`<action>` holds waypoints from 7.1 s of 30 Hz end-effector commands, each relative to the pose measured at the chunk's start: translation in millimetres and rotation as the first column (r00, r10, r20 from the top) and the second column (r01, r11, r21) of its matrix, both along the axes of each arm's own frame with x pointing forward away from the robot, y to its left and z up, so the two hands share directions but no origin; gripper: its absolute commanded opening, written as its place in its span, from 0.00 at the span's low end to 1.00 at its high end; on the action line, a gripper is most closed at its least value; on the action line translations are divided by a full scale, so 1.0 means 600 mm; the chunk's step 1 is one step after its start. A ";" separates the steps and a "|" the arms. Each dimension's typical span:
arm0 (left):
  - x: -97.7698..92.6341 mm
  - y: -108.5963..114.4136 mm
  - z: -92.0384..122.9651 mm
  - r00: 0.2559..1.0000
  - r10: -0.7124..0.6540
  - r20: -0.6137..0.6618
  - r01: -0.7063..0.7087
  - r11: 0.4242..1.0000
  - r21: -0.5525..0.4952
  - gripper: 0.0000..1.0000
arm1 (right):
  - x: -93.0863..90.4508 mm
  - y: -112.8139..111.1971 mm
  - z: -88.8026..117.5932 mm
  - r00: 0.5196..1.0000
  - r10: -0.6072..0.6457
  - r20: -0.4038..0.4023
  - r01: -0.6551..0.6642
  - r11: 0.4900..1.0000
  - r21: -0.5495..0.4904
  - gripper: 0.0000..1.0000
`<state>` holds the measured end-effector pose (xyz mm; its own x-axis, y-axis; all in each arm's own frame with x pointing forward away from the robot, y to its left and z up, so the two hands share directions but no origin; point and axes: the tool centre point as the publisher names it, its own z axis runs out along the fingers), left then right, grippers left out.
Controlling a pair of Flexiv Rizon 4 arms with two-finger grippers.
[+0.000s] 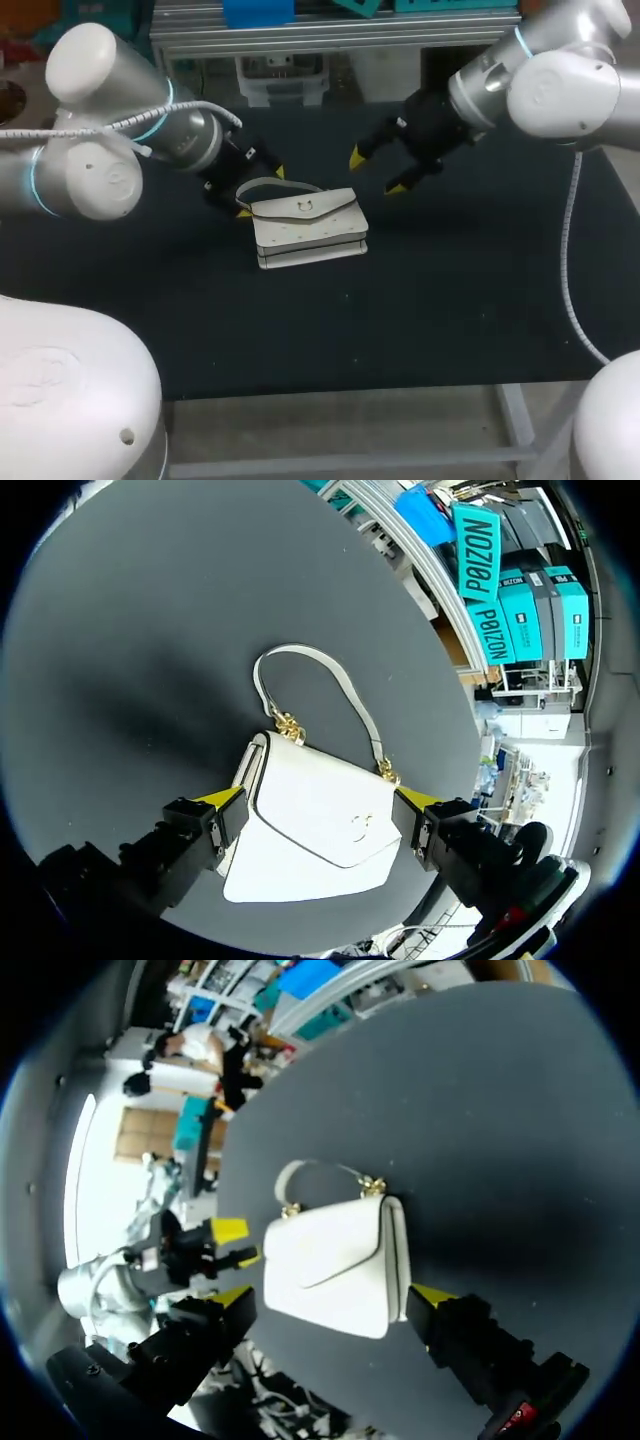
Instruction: Pick up the bag, open it, inspect its contents, close it, and place it on the opposite side
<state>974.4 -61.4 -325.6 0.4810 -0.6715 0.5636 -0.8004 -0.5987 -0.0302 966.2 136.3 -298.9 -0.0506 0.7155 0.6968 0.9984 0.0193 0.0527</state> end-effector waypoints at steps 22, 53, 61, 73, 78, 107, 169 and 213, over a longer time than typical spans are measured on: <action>-0.002 0.018 -0.051 0.956 -0.293 0.014 0.281 0.902 -0.327 0.73 | 0.033 0.038 -0.070 0.974 0.151 -0.170 -0.122 0.978 0.169 0.97; -0.032 -0.024 -0.085 0.905 -0.424 0.036 0.395 0.805 -0.442 0.45 | 0.024 0.084 -0.137 0.969 0.149 -0.199 -0.107 0.973 0.206 0.49; -0.027 -0.028 -0.092 0.909 -0.417 0.027 0.384 0.808 -0.447 0.15 | 0.017 0.081 -0.149 0.969 0.128 -0.213 -0.082 0.974 0.211 0.08; -0.024 -0.028 -0.072 0.900 -0.430 0.070 0.418 0.806 -0.419 0.60 | 0.002 0.080 -0.128 0.984 0.077 -0.162 -0.045 0.980 0.196 0.98; -0.029 -0.025 -0.067 0.897 -0.434 0.082 0.426 0.802 -0.418 0.57 | -0.002 0.078 -0.122 0.987 0.061 -0.147 -0.032 0.980 0.194 0.99; -0.024 -0.031 -0.071 0.900 -0.424 0.101 0.425 0.801 -0.422 0.66 | 0.004 0.077 -0.129 0.992 -0.011 -0.126 0.039 0.974 0.222 0.00; -0.020 -0.036 -0.040 0.892 -0.399 0.214 0.452 0.763 -0.463 0.48 | 0.017 0.061 -0.114 0.995 -0.080 -0.061 0.093 0.965 0.247 0.48; -0.048 0.098 0.012 0.985 -0.170 0.011 0.170 0.983 -0.076 1.00 | -0.033 0.040 -0.097 1.000 -0.008 -0.014 0.010 0.989 0.149 0.43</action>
